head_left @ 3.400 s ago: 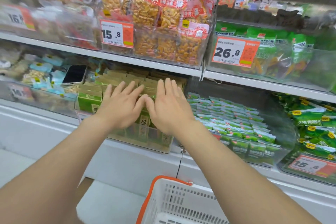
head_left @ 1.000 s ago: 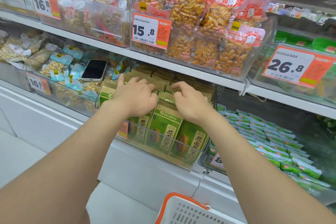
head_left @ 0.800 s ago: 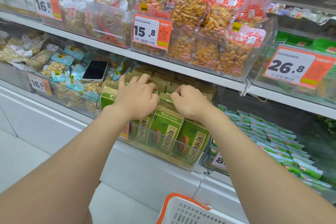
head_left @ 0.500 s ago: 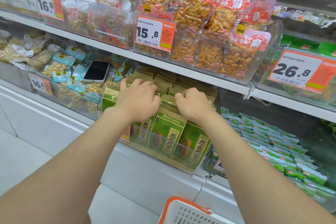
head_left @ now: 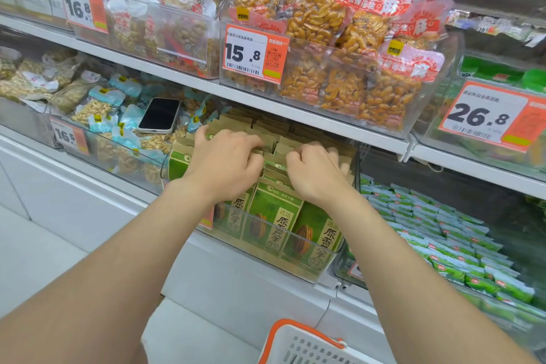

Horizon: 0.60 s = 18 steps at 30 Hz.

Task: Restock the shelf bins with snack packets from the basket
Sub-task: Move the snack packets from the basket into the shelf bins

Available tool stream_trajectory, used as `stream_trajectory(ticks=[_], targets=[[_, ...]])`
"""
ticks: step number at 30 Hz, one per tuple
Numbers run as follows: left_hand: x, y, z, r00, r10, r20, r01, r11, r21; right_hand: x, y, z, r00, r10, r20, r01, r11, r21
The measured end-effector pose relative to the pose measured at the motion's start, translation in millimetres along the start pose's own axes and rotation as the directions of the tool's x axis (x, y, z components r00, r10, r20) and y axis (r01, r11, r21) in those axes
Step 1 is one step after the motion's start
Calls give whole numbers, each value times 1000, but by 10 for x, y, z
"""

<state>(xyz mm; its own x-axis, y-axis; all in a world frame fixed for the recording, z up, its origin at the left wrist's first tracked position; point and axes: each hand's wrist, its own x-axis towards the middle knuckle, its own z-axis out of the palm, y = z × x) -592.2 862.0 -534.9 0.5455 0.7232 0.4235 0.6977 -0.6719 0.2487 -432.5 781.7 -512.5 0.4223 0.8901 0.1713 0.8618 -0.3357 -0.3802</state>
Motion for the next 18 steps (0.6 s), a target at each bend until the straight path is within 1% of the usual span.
stream_trajectory(ticks=[2, 3, 4, 5, 7, 8, 9, 12, 16, 18], targets=[[-29, -3, -7, 1000, 9, 15, -9, 1000, 2, -35, -7, -19, 999, -11, 42, 13, 999, -36], [-45, -4, -9, 1000, 13, 9, -13, 1000, 1, -69, -25, -27, 999, -25, 23, 26, 998, -57], [-63, -1, -12, 1000, 14, -4, -14, 1000, -9, -124, -53, -30, 998, -45, -38, 42, 996, -83], [-82, 13, -28, 1000, 8, -23, -8, 1000, -29, -199, -88, -27, 989, -68, -130, 54, 992, -111], [-122, 35, -60, 998, -19, -58, 14, 996, -83, -392, -150, 32, 946, -118, -300, 71, 984, -162], [-155, 36, -71, 998, -39, -56, 33, 994, -104, -483, -166, 98, 934, -142, -328, 77, 976, -204], [-197, 28, -74, 998, -55, -24, 52, 994, -99, -561, -170, 176, 940, -147, -308, 70, 967, -247], [-295, -20, -50, 985, -70, 155, 68, 998, 17, -603, -82, 337, 978, -110, -175, 48, 945, -323], [-190, -37, -9, 980, -58, 191, 39, 994, 103, -370, 42, 197, 986, -154, -69, 120, 927, -354], [-149, 10, 20, 978, -64, 198, 34, 988, 152, -302, 65, 109, 988, -156, 2, 148, 932, -331]])
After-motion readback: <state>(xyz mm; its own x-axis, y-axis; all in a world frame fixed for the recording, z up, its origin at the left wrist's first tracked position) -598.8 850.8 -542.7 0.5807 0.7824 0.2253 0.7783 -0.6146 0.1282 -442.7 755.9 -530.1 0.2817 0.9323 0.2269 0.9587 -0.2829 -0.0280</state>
